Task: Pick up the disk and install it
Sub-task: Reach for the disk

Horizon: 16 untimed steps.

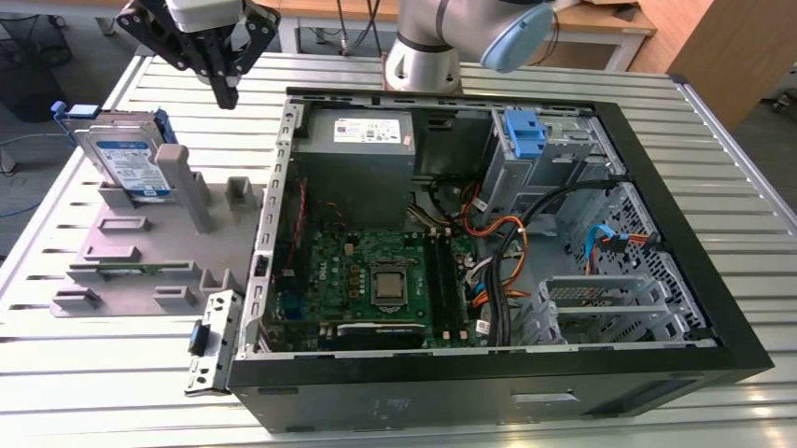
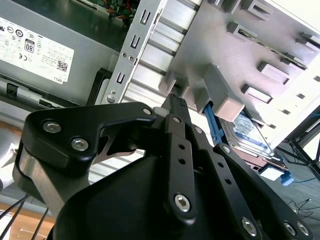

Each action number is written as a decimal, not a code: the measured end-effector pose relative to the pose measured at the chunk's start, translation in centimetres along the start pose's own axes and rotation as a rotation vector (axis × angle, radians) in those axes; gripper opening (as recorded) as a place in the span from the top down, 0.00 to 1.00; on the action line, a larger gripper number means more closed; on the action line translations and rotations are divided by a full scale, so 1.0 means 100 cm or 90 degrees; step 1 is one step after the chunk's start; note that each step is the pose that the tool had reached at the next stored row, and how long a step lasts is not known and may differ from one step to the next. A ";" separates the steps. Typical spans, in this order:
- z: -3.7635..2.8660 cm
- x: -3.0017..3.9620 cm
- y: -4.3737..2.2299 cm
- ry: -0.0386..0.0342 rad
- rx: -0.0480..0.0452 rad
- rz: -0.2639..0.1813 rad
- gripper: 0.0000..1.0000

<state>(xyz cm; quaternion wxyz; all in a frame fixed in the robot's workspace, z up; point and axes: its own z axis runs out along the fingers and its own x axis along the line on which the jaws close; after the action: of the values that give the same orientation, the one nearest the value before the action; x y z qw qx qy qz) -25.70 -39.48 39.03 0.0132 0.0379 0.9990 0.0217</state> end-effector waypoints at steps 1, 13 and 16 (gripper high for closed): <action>0.0000 0.0000 0.0000 0.0000 0.0000 0.000 0.89; 0.0016 0.0078 0.0109 0.0000 0.0000 0.000 0.89; 0.0022 0.0115 0.0161 0.0000 0.0000 0.000 0.89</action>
<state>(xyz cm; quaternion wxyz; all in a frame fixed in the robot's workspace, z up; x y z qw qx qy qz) -26.72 -37.78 38.85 0.0132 0.0380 0.9990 0.0217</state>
